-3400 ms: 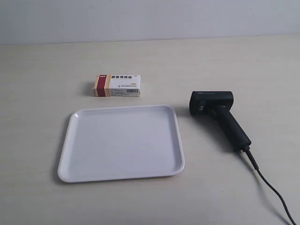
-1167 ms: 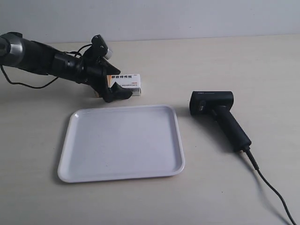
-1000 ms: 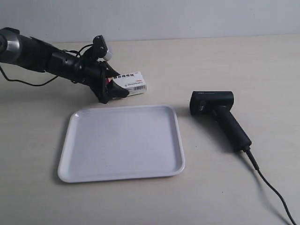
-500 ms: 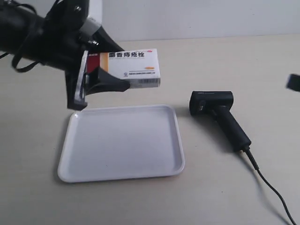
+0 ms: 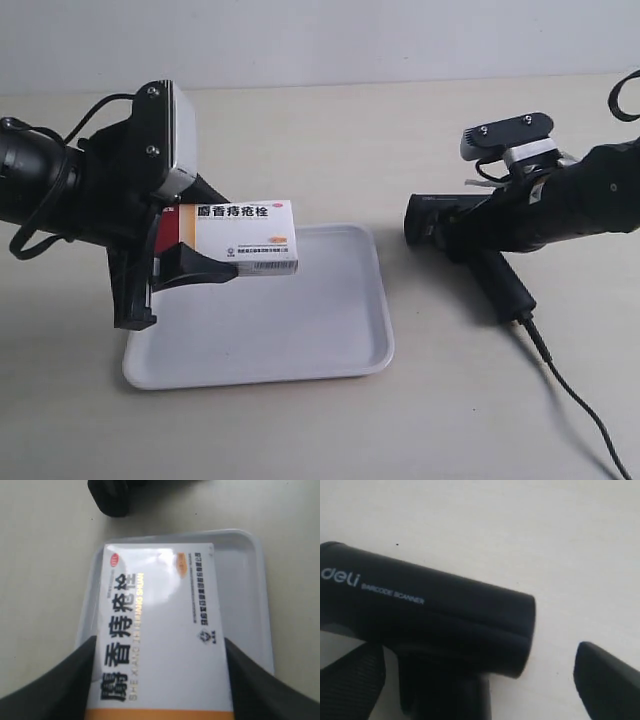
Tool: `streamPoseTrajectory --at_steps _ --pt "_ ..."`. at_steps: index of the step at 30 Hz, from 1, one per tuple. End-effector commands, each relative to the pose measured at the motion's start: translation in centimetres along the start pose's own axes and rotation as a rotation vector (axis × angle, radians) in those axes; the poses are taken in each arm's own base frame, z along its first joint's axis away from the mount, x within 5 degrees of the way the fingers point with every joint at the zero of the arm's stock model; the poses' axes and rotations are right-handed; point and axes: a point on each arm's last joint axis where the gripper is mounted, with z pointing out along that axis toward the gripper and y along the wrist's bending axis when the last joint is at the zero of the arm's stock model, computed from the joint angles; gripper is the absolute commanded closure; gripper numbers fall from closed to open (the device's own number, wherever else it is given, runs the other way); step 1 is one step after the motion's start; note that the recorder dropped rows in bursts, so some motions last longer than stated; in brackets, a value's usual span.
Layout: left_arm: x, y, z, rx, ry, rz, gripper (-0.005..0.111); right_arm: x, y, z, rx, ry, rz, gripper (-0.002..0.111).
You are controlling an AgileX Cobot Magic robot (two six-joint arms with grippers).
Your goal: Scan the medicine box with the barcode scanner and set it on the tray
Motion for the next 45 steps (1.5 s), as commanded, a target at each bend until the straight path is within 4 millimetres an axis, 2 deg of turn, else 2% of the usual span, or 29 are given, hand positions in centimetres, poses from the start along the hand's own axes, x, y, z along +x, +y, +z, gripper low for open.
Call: streamPoseTrajectory --at_steps 1,5,7,9,10,12,16,26,33,36,40,45 --pt "0.7 0.2 0.9 -0.013 0.027 -0.027 0.091 -0.4 0.1 0.8 -0.001 -0.031 -0.047 0.037" --pt "1.0 0.3 1.3 -0.016 0.039 -0.044 0.091 -0.3 0.1 0.6 -0.001 -0.015 -0.077 0.063" --pt "1.3 0.4 1.8 -0.014 0.038 -0.045 0.091 -0.3 0.1 -0.1 -0.002 0.021 -0.111 0.079" --pt "1.5 0.7 2.4 -0.001 0.037 -0.063 0.093 -0.9 0.0 -2.7 -0.002 0.038 -0.118 0.098" --pt "1.6 0.9 2.9 0.014 0.036 -0.068 0.1 -0.9 0.0 -4.3 -0.001 0.045 -0.123 0.108" --pt "1.9 1.1 3.5 0.026 0.044 -0.077 0.107 -0.8 0.0 -6.1 0.002 0.014 -0.151 0.108" --pt "2.7 1.4 4.3 0.046 0.056 -0.099 0.107 0.1 0.0 -7.6 0.008 -0.03 -0.177 0.108" --pt "2.0 1.7 3.5 0.138 -0.039 -0.111 0.107 0.8 0.0 -7.0 0.005 0.0 -0.179 0.108" --pt "2.0 1.7 3.5 0.142 -0.039 -0.108 0.107 0.8 1.5 -6.9 -0.027 -0.004 -0.242 0.108" --pt "2.0 1.5 3.5 0.158 -0.047 -0.106 0.107 1.3 1.3 -6.0 -0.025 0.035 -0.232 0.108" --pt "1.9 1.4 3.5 0.174 -0.056 -0.104 0.107 2.4 1.2 -3.8 -0.027 0.115 -0.2 0.108" --pt "1.9 1.4 3.5 0.174 -0.056 -0.104 0.107 3.0 1.2 -2.1 -0.03 0.13 -0.179 0.108"
